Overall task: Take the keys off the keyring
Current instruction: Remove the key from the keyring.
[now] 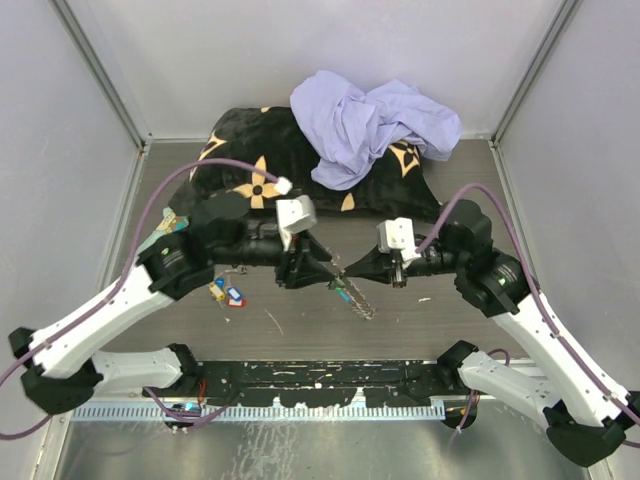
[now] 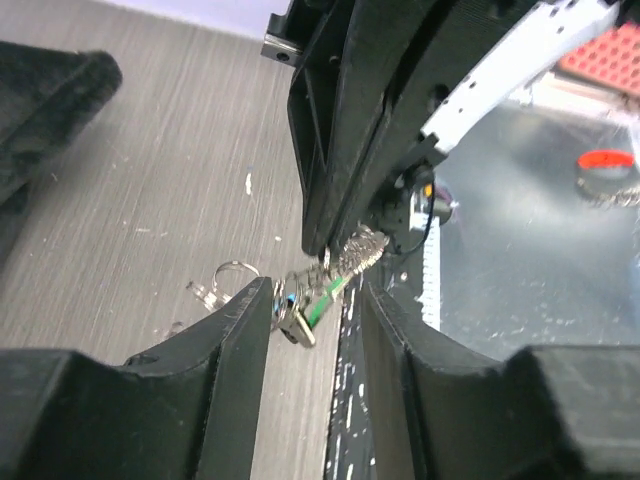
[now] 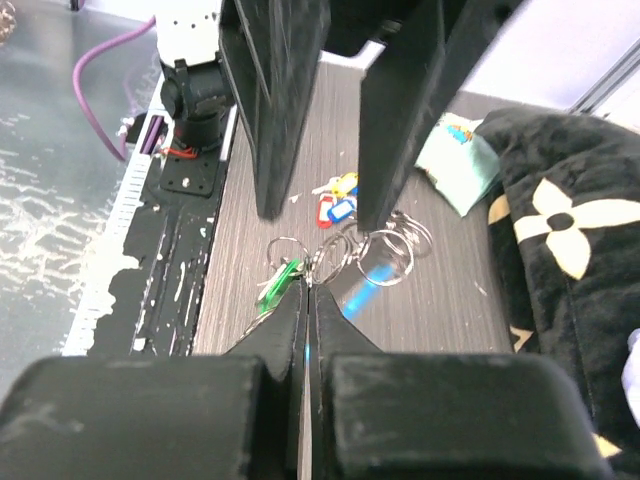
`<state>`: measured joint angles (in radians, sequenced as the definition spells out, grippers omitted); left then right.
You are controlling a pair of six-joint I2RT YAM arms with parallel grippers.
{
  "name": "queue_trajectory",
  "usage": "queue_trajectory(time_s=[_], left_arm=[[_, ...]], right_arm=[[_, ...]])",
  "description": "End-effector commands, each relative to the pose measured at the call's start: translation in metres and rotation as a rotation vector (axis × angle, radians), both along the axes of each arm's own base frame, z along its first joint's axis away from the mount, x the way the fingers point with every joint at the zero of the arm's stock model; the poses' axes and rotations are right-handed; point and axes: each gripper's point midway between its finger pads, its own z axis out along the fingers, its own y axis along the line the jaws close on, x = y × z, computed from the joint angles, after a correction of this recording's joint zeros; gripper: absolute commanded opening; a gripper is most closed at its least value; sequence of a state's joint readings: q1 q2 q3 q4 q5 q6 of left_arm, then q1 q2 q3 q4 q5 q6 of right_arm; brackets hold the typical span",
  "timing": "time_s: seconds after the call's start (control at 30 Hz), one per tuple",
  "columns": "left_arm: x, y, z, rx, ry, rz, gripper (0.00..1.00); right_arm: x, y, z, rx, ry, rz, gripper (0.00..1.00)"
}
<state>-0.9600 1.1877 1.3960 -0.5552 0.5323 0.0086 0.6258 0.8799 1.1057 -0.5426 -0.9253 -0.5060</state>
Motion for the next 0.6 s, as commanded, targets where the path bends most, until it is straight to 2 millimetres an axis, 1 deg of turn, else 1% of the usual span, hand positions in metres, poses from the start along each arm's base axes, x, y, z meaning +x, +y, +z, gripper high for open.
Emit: queue_trajectory(time_s=[0.0,0.07,0.13,0.2,0.27,0.37,0.47,0.57], left_arm=[[-0.008,0.019,0.078,-0.361,-0.072,0.087,0.45],[-0.010,0.029,0.082,-0.431,-0.054,0.125,0.46],[-0.011,0.035,0.079,-0.476,-0.007,0.162,0.46],[-0.008,0.038,0.075,-0.511,0.053,0.206,0.46],[-0.008,0.040,0.074,-0.549,0.118,0.228,0.43],[-0.010,0.040,0.074,-0.588,0.222,0.237,0.38],[-0.011,0.038,0.074,-0.589,0.288,0.245,0.34],[-0.004,0.033,0.061,-0.552,0.347,0.284,0.32]], right_arm=[[-0.012,-0.001,0.044,0.166,-0.089,0.005,0.01],[-0.014,-0.001,0.045,0.193,-0.072,0.002,0.01],[-0.015,0.000,0.047,0.216,-0.061,0.000,0.01],[-0.013,0.000,0.046,0.231,-0.044,-0.005,0.01],[-0.011,0.000,0.045,0.246,-0.028,-0.015,0.01],[-0.008,-0.001,0.043,0.259,-0.010,-0.039,0.01],[-0.004,-0.002,0.040,0.260,-0.002,-0.062,0.01],[-0.001,-0.002,0.038,0.260,0.003,-0.076,0.01]])
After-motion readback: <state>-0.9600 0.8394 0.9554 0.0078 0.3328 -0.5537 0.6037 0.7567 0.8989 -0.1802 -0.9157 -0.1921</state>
